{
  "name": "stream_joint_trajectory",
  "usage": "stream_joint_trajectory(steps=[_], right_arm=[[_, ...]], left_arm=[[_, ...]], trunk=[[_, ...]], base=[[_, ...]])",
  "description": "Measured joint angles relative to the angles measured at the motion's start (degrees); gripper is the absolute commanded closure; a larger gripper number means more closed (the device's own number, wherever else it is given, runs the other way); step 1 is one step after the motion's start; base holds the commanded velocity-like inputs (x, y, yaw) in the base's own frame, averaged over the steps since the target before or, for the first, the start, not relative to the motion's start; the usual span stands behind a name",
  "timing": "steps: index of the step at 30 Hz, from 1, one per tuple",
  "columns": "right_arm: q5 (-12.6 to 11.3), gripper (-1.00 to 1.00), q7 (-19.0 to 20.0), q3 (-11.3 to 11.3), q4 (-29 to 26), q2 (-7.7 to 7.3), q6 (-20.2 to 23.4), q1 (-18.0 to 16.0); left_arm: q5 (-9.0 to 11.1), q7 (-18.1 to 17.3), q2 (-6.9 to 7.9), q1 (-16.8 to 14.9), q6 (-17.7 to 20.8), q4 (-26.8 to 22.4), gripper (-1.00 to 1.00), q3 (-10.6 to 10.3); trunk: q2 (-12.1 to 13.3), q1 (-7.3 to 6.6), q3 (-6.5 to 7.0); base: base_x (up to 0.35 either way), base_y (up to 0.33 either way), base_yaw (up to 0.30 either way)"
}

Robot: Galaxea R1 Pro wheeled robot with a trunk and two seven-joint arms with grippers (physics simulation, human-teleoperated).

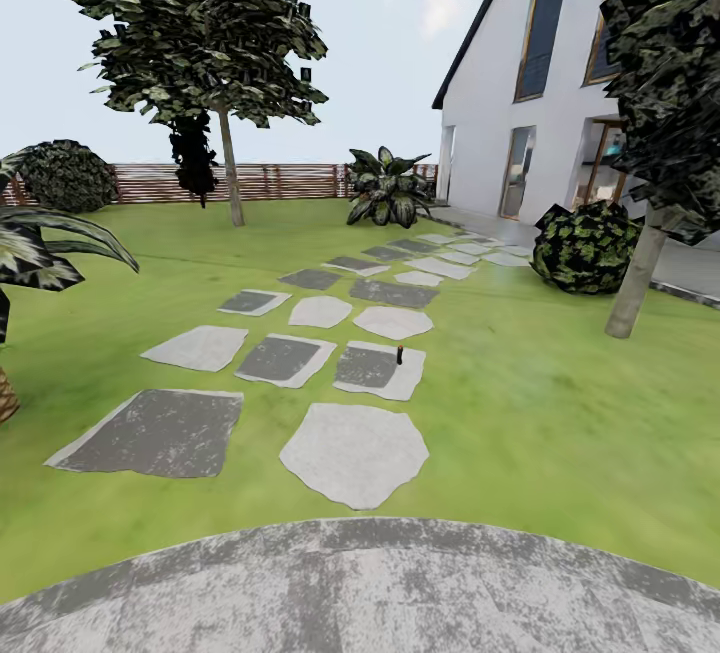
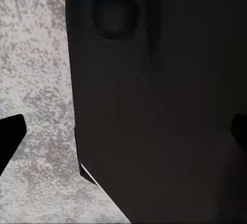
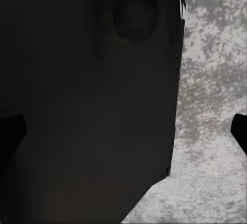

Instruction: Pick up the pesticide atomizer in the garden and spray insectifuge to fully cover both potted plants in the garden.

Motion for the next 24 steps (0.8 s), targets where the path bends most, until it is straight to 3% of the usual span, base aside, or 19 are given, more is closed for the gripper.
stream_joint_trajectory(steps=[24], right_arm=[[0.22,-1.00,-0.08,0.16,-0.18,-0.05,0.00,0.17]], left_arm=[[-0.18,-0.08,0.03,0.66,-6.12,-4.71,-1.00,0.09]], trunk=[[0.00,0.00,0.00]], base=[[0.000,0.000,0.000]])
